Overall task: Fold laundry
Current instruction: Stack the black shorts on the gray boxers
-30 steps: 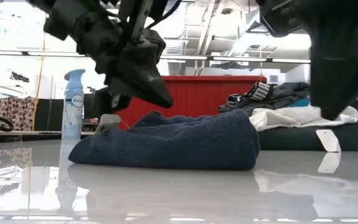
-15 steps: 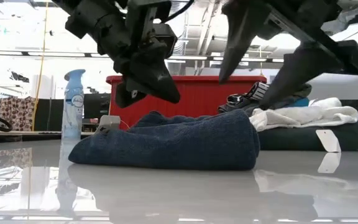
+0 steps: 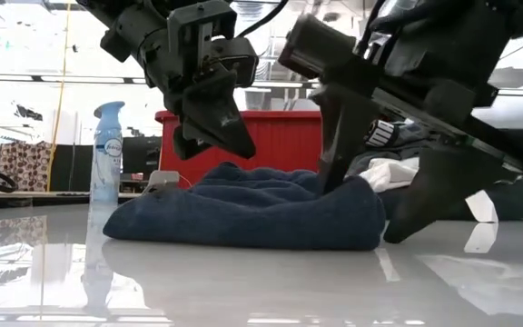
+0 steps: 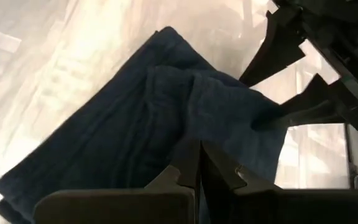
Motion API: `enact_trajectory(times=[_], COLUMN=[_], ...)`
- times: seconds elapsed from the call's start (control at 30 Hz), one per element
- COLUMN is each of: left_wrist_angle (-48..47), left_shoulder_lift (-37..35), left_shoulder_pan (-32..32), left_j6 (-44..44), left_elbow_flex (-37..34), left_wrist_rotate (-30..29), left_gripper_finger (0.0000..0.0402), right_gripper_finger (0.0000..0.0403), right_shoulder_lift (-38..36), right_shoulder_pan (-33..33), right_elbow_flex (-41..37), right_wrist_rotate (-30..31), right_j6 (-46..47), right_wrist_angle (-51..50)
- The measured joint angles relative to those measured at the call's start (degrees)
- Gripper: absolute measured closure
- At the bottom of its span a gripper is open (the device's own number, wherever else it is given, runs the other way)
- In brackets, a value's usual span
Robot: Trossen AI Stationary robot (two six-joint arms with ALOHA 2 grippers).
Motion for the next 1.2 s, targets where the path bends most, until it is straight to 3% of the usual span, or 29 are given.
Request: enact_trajectory(times=[0.27, 0.4, 0.6, 0.8, 0.97, 1.2], left_wrist_angle=[-0.5, -0.5, -0.4, -0.2, -1.3, -2.0], left_shoulder_lift=[0.0, 0.0, 0.0, 0.0, 0.0, -0.3], left_shoulder_pan=[0.1, 0.1, 0.1, 0.1, 0.6, 1.8], left_j6=[2.4, 2.8, 2.8, 2.7, 2.8, 6.9], left_elbow_flex=[0.0, 0.0, 0.0, 0.0, 0.0, 0.0], left_wrist_rotate=[-1.0, -1.9, -3.0, -4.6, -5.2, -5.0], left_gripper_finger=[0.0402, 0.0402, 0.0401, 0.0401, 0.0401, 0.0401], right_gripper_finger=[0.0115, 0.0117, 0.0118, 0.0138, 0.0196, 0.0342], right_shoulder_lift=[0.8, 0.9, 1.0, 1.1, 1.1, 1.1], right_shoulder_pan=[-3.3, -6.0, -9.1, -11.6, -12.1, -12.2], right_elbow_flex=[0.0, 0.0, -0.1, 0.0, -0.1, -0.1], right_wrist_rotate=[-4.3, -10.3, -14.5, -15.4, -16.0, -15.9], right_j6=[-5.3, -8.8, -9.5, -9.2, -9.3, -12.8], right_wrist_angle=[0.8, 0.9, 1.1, 2.5, 1.6, 1.4])
